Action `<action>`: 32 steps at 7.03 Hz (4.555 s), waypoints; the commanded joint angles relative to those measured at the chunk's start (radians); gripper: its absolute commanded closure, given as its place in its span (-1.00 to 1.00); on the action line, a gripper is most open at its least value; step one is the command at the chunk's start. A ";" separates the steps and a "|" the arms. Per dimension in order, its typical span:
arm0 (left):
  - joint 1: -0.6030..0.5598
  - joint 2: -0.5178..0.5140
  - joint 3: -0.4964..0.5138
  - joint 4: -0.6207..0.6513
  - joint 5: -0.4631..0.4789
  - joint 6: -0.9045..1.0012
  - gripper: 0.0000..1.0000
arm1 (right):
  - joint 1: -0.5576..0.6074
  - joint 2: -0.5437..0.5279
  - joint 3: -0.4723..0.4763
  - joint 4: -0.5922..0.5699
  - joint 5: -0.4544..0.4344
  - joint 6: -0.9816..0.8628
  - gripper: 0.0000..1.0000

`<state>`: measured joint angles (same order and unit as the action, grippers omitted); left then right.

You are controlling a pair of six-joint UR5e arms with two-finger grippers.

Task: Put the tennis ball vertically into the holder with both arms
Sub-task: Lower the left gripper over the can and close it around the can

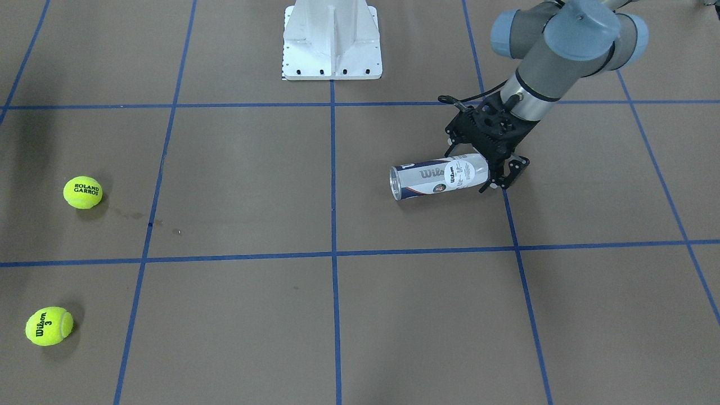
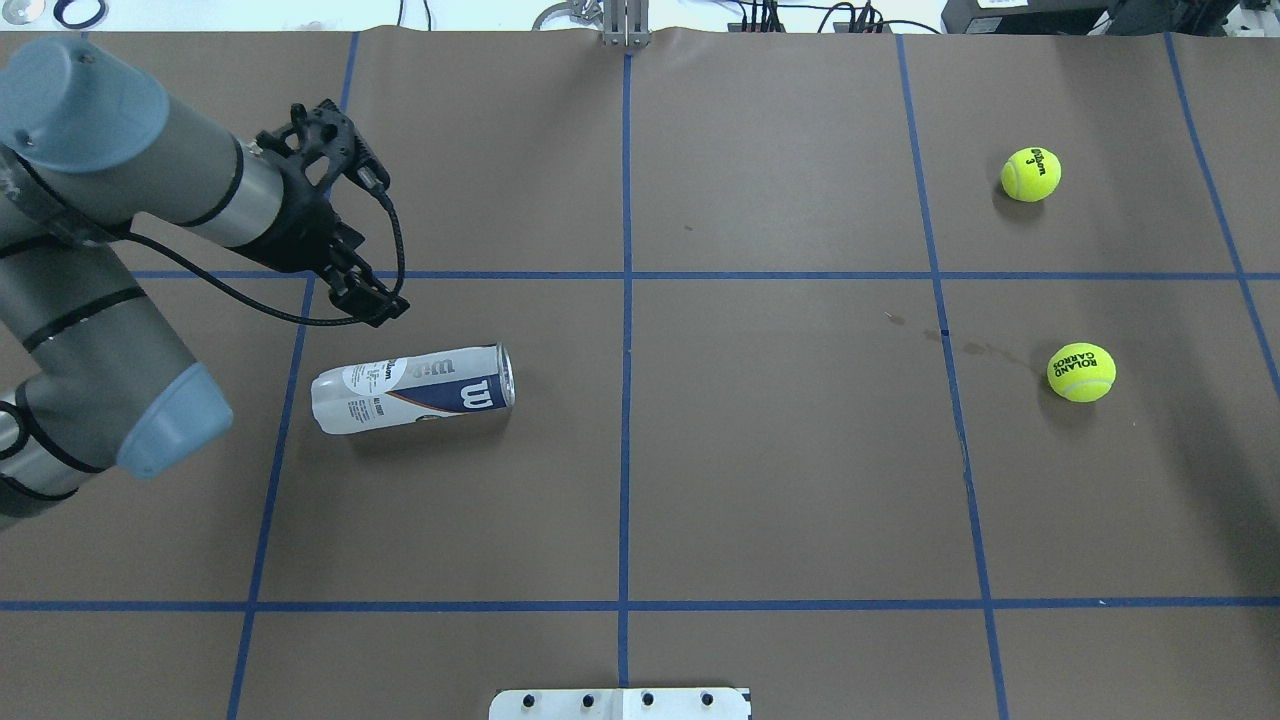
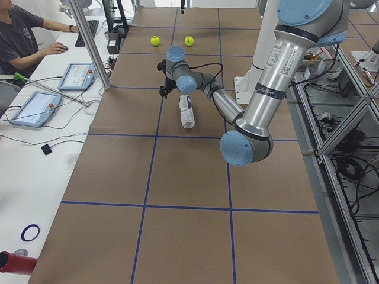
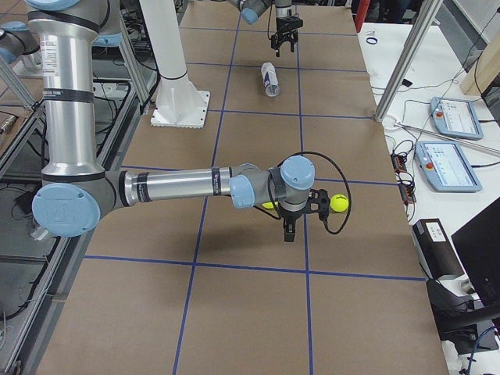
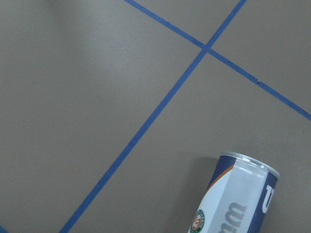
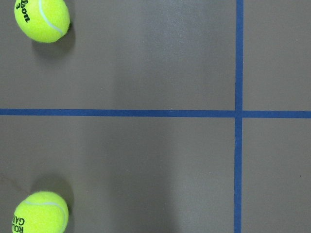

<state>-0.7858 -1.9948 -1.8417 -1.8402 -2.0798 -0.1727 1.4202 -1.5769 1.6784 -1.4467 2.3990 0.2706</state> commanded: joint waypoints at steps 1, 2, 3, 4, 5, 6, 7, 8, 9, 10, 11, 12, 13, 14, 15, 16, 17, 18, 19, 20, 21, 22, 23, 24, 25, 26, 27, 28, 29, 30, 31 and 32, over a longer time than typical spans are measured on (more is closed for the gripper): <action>0.107 -0.045 0.004 0.007 0.145 -0.017 -1.00 | -0.001 0.002 0.001 0.000 -0.001 0.002 -0.99; 0.118 -0.050 0.007 0.010 0.147 -0.016 -1.00 | -0.003 0.002 0.001 0.000 0.000 0.002 -0.99; 0.137 -0.050 0.016 0.010 0.145 -0.017 -1.00 | -0.004 0.002 0.000 0.000 0.000 0.002 -0.99; 0.143 -0.050 0.025 0.010 0.144 -0.017 -0.99 | -0.004 0.002 0.000 0.000 -0.001 0.002 -0.99; 0.143 -0.053 0.027 0.009 0.139 -0.014 -0.99 | -0.004 0.002 0.000 0.000 0.000 0.002 -0.99; 0.143 -0.051 0.029 0.004 0.138 -0.004 -0.99 | -0.006 0.002 0.000 0.000 -0.001 0.002 -0.99; 0.161 -0.053 0.030 0.006 0.139 -0.002 -0.99 | -0.006 0.002 0.000 0.000 -0.001 0.002 -0.99; 0.196 -0.055 0.038 0.007 0.141 0.004 -0.99 | -0.006 0.002 0.000 0.000 0.000 0.002 -0.99; 0.198 -0.053 0.041 0.010 0.142 0.107 -0.99 | -0.007 0.002 -0.002 0.000 -0.001 0.002 -0.99; 0.198 -0.055 0.053 0.027 0.142 0.196 -0.99 | -0.009 0.002 -0.002 0.000 -0.001 0.002 -0.99; 0.200 -0.076 0.062 0.057 0.142 0.206 -0.99 | -0.009 0.002 -0.002 0.000 0.000 0.004 -0.99; 0.198 -0.126 0.093 0.093 0.144 0.241 -0.98 | -0.013 0.002 0.000 0.000 0.000 0.016 -0.99; 0.197 -0.143 0.116 0.098 0.144 0.275 -0.98 | -0.013 0.002 -0.002 0.000 0.000 0.016 -0.99; 0.198 -0.145 0.130 0.098 0.145 0.303 -0.98 | -0.013 0.002 -0.003 0.000 0.000 0.016 -0.99; 0.198 -0.147 0.143 0.098 0.145 0.311 -0.98 | -0.018 0.002 -0.003 0.000 0.000 0.016 -1.00; 0.201 -0.147 0.151 0.098 0.145 0.318 -0.98 | -0.018 0.002 -0.003 0.000 0.000 0.016 -0.99; 0.210 -0.148 0.162 0.098 0.145 0.318 -0.98 | -0.020 0.002 -0.003 0.000 0.000 0.018 -0.99; 0.212 -0.148 0.171 0.098 0.148 0.340 -0.98 | -0.020 0.002 -0.003 0.000 0.000 0.016 -0.99; 0.212 -0.153 0.174 0.098 0.147 0.346 -0.98 | -0.020 0.002 -0.005 0.000 0.000 0.016 -0.99; 0.212 -0.160 0.183 0.096 0.147 0.346 -0.98 | -0.021 0.002 -0.005 0.000 0.000 0.016 -0.99; 0.212 -0.166 0.186 0.096 0.147 0.346 -0.98 | -0.023 0.002 -0.006 0.000 0.000 0.016 -0.99; 0.214 -0.186 0.211 0.096 0.147 0.346 -0.98 | -0.023 0.002 -0.005 0.000 0.000 0.016 -0.99; 0.214 -0.194 0.228 0.096 0.148 0.348 -0.98 | -0.023 0.002 -0.006 0.000 0.000 0.016 -0.99; 0.214 -0.193 0.226 0.098 0.149 0.348 -0.98 | -0.023 0.002 -0.006 0.000 0.000 0.016 -0.99; 0.214 -0.185 0.225 0.096 0.149 0.348 -0.98 | -0.024 0.002 -0.006 0.000 0.000 0.016 -0.99; 0.215 -0.183 0.225 0.098 0.150 0.348 -0.98 | -0.024 0.002 -0.006 0.000 0.000 0.016 -0.99; 0.217 -0.180 0.225 0.098 0.150 0.348 -0.98 | -0.027 0.002 -0.006 0.000 0.002 0.019 -0.99; 0.217 -0.177 0.228 0.098 0.150 0.348 -0.98 | -0.029 0.002 -0.006 0.000 0.000 0.019 -1.00; 0.223 -0.180 0.237 0.098 0.150 0.349 -0.98 | -0.029 0.002 -0.006 0.000 0.002 0.019 -0.99; 0.232 -0.180 0.240 0.098 0.150 0.351 -0.98 | -0.030 0.002 -0.006 0.000 0.002 0.019 -0.99; 0.232 -0.182 0.240 0.096 0.150 0.354 -0.98 | -0.032 0.002 -0.005 0.000 0.002 0.019 -0.99; 0.232 -0.180 0.240 0.096 0.152 0.354 -0.98 | -0.032 0.002 -0.005 -0.001 0.002 0.019 -0.99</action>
<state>-0.5550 -2.1757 -1.6023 -1.7436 -1.9294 0.1798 1.3891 -1.5754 1.6728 -1.4469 2.4006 0.2899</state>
